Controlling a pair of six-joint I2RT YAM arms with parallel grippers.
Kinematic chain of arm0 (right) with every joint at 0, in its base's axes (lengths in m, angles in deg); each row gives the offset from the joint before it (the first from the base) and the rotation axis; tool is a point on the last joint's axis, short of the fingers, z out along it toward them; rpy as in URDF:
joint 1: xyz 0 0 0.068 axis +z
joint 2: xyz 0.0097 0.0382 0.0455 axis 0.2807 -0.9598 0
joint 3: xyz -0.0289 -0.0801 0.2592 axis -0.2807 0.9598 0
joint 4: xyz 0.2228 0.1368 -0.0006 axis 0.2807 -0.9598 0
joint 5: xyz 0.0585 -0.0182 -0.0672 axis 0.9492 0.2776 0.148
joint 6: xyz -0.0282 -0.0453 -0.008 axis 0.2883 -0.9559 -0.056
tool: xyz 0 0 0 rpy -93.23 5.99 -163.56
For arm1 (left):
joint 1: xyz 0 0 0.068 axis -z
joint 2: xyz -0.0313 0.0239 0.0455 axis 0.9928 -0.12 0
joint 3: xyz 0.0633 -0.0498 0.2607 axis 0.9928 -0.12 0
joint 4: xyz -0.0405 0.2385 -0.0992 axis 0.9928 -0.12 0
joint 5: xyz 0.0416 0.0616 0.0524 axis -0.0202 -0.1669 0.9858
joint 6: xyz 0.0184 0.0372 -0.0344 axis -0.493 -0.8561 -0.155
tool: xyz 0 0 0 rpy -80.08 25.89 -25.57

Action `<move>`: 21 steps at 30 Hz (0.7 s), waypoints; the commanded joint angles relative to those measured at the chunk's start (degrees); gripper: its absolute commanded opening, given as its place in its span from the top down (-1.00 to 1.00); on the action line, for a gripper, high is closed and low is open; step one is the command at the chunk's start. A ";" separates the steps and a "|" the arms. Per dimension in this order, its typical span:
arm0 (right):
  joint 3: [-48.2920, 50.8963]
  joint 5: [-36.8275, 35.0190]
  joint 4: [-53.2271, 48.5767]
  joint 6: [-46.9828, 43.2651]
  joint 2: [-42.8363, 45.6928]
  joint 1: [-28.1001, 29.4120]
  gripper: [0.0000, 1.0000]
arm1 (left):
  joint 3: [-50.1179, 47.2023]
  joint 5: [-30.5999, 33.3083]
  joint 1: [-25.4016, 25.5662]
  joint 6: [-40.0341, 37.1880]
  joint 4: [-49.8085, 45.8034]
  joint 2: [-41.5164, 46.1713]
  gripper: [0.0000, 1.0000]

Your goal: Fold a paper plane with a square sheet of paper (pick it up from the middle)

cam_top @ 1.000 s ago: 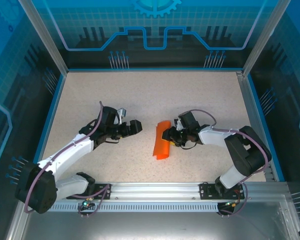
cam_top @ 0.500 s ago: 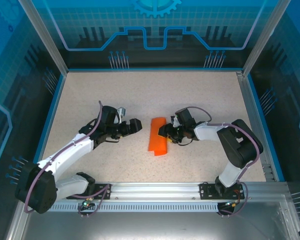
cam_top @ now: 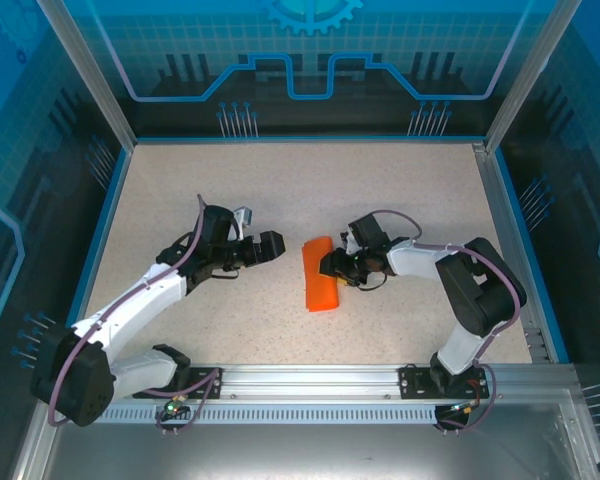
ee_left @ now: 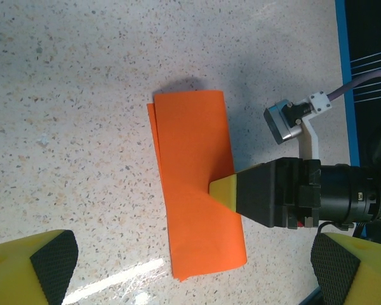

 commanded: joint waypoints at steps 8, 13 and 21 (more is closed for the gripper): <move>2.69 -1.32 10.19 13.85 1.68 0.25 0.10 | 1.52 -0.59 0.42 -0.09 -0.35 -0.50 -0.97; 3.43 -3.40 12.14 17.19 4.28 0.90 0.11 | 1.21 -0.73 0.40 0.72 0.76 -0.65 -0.97; 7.52 -8.64 18.38 23.55 6.09 2.75 0.13 | 0.90 -1.80 0.42 1.91 1.93 -1.13 -0.97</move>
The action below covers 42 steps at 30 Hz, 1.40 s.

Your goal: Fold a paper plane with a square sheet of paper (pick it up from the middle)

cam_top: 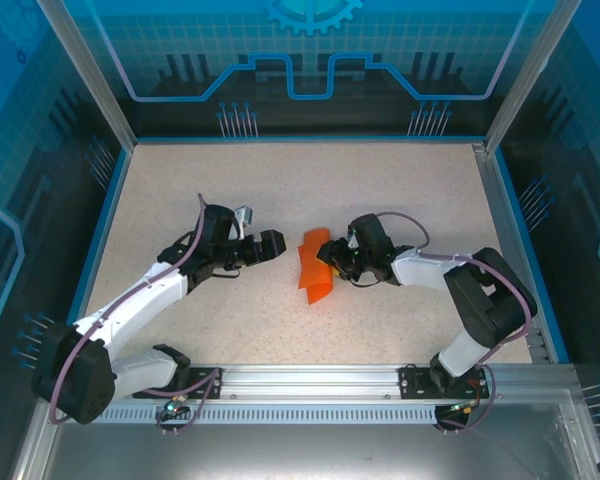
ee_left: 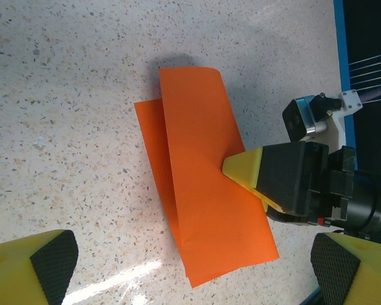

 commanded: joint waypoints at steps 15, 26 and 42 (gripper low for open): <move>-9.16 1.17 -20.76 -12.06 -2.92 3.97 -0.01 | 0.54 -2.96 0.39 1.20 0.85 -2.35 -0.97; -15.96 2.30 -34.02 -24.02 -5.78 2.88 -0.10 | 0.61 -3.44 0.38 1.28 0.62 -3.40 -0.97; -17.76 6.52 -19.13 -17.09 -10.29 0.60 0.20 | 1.30 -3.01 0.44 1.83 0.36 -4.64 -0.97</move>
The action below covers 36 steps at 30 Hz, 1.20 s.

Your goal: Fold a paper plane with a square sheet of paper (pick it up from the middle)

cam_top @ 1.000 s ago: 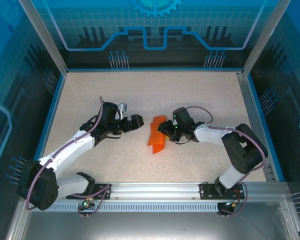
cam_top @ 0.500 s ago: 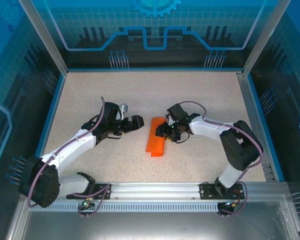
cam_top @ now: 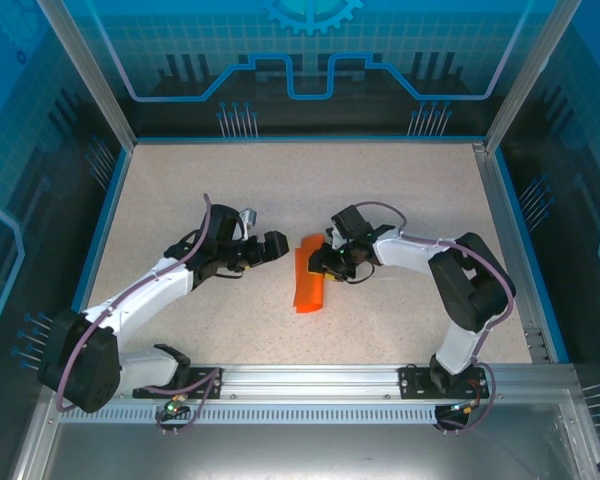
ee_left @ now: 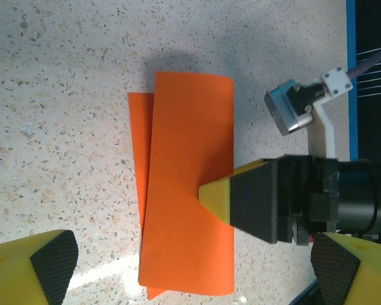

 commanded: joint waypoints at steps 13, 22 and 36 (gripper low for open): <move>-1.81 1.34 14.49 7.07 -4.02 -7.17 0.23 | 3.24 -1.13 0.45 1.09 -0.63 -3.75 -0.97; 2.86 -2.19 18.82 9.19 0.37 -9.71 0.24 | 3.21 -1.09 0.38 1.22 -0.54 -3.88 -0.97; 3.48 2.52 5.71 1.55 1.90 -3.92 -0.02 | 3.00 -1.14 0.46 2.50 -0.07 -5.81 -0.97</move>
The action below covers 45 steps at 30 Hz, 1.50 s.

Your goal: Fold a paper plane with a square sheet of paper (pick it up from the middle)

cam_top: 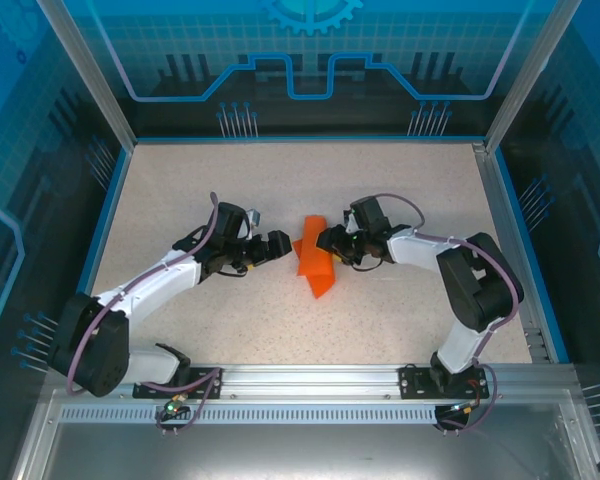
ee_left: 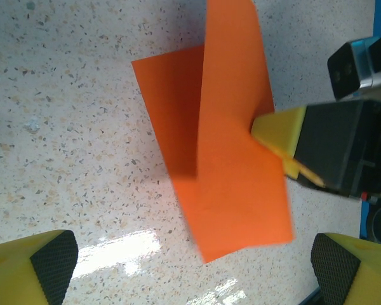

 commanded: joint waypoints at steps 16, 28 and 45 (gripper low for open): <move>-11.76 8.41 -19.12 -16.69 -7.21 4.10 -0.07 | 0.86 -0.72 0.43 1.58 -0.15 -1.10 -0.97; -19.27 6.68 -24.43 -21.18 -14.12 7.87 -0.29 | 0.76 -0.72 0.42 1.58 -0.32 -1.42 -0.97; -16.78 7.15 -17.43 -19.45 -13.42 8.39 0.02 | -1.79 3.82 0.38 4.29 1.11 -0.72 -0.96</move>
